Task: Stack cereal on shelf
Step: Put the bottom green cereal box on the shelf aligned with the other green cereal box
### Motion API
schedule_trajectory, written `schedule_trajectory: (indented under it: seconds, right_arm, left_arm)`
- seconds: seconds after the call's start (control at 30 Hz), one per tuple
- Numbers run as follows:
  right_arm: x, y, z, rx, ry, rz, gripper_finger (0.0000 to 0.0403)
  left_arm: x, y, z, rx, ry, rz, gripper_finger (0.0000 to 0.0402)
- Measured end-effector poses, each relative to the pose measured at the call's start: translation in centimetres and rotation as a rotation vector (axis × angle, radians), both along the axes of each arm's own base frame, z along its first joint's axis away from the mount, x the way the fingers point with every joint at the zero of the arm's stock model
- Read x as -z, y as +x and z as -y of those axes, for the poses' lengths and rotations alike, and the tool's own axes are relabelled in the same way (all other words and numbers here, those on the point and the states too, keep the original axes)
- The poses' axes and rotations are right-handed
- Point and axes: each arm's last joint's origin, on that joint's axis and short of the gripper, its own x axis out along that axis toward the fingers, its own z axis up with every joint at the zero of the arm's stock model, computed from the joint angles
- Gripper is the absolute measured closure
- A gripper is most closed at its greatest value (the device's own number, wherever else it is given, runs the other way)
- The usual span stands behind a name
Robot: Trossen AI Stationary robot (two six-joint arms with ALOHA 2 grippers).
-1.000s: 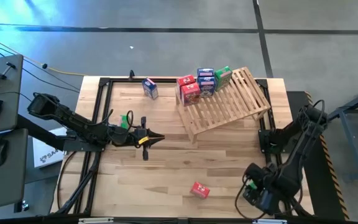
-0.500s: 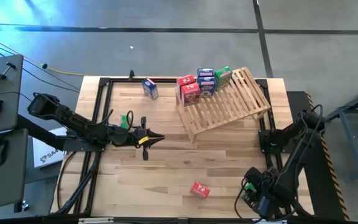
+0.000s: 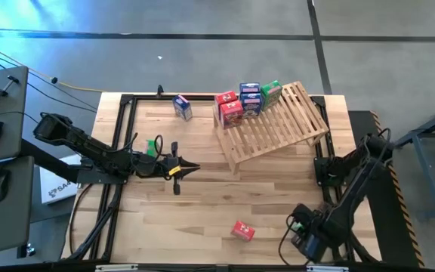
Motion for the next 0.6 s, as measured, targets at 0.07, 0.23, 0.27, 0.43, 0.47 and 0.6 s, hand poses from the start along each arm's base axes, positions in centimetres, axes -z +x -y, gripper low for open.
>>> schedule_trajectory:
  seconds: [0.07, 0.23, 0.27, 0.43, 0.47, 0.6]
  right_arm:
    - [-0.7, 0.7, 0.3, -0.025, 0.016, 0.021, 0.0232]
    - [-2.6, 2.8, 1.9, -0.153, 0.023, 0.104, 0.0255]
    - [-3.1, 3.4, 2.3, -0.183, 0.023, 0.115, 0.0256]
    - [-6.1, 6.3, 5.4, -0.381, -0.017, 0.128, 0.0259]
    - [-6.9, 6.8, 6.2, -0.429, -0.039, 0.136, 0.0259]
    - [-10.8, 8.4, 9.5, -0.616, -0.150, 0.165, 0.0259]
  left_arm:
    - [0.0, 0.0, 0.0, 0.000, 0.001, 0.000, 0.0380]
    - [0.0, 0.0, -0.1, -0.003, 0.017, -0.002, 0.0381]
    - [0.0, 0.1, -0.2, -0.005, 0.018, -0.002, 0.0381]
    - [0.0, 0.1, -0.6, -0.021, 0.014, -0.002, 0.0381]
    - [0.0, 0.1, -0.6, -0.023, 0.007, -0.001, 0.0381]
    - [0.0, 0.1, -0.6, -0.024, 0.004, -0.001, 0.0381]
